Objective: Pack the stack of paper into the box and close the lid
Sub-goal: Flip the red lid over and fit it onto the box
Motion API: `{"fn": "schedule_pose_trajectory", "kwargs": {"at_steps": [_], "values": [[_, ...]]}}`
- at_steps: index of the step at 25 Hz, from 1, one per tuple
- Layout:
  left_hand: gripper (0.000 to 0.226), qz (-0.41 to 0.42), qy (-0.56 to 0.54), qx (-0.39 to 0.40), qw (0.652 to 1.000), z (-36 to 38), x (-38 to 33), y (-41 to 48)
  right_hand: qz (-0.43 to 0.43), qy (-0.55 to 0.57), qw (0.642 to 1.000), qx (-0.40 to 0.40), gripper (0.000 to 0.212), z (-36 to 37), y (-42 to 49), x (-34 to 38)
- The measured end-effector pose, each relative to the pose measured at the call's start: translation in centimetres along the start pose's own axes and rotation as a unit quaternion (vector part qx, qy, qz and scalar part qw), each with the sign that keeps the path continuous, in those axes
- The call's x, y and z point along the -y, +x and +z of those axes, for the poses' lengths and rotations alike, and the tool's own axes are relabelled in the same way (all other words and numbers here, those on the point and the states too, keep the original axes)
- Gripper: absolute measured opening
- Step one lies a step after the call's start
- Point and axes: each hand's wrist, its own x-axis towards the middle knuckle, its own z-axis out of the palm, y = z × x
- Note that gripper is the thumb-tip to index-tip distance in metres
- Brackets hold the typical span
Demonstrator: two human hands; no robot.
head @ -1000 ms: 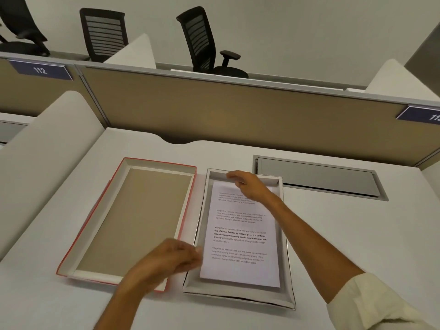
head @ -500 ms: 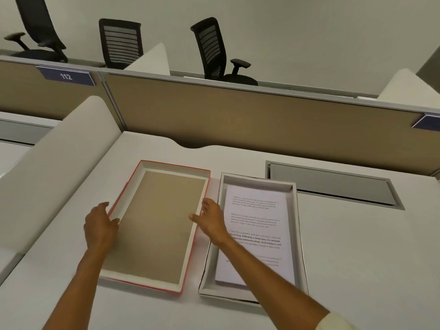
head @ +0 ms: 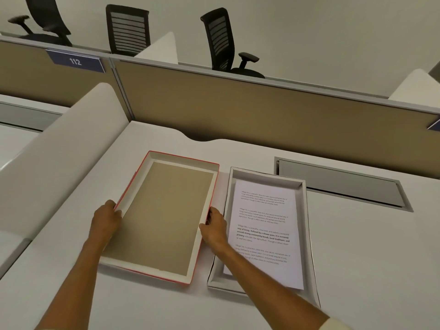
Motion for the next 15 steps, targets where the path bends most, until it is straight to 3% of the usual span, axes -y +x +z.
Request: {"fn": "schedule_pose_trajectory", "kwargs": {"at_steps": [5,8,12,15], "values": [[0.011,0.000,-0.013,0.055,0.998,-4.2,-1.1,0.3,0.008,0.015,1.000,0.016,0.050,-0.6,-0.1,0.2],[0.019,0.019,-0.036,0.025,0.999,-6.3,-2.3,-1.0,0.006,-0.013,0.999,0.032,0.046,-1.1,-0.3,0.8],[0.021,0.060,-0.058,-0.028,0.996,-8.0,-4.8,-3.5,-0.074,-0.059,0.995,0.000,0.043,-1.1,-1.4,3.7],[0.025,0.084,-0.075,-0.048,0.992,-9.0,-7.4,-5.6,-0.099,-0.054,0.992,0.052,0.053,-0.1,-2.3,7.9]]}}
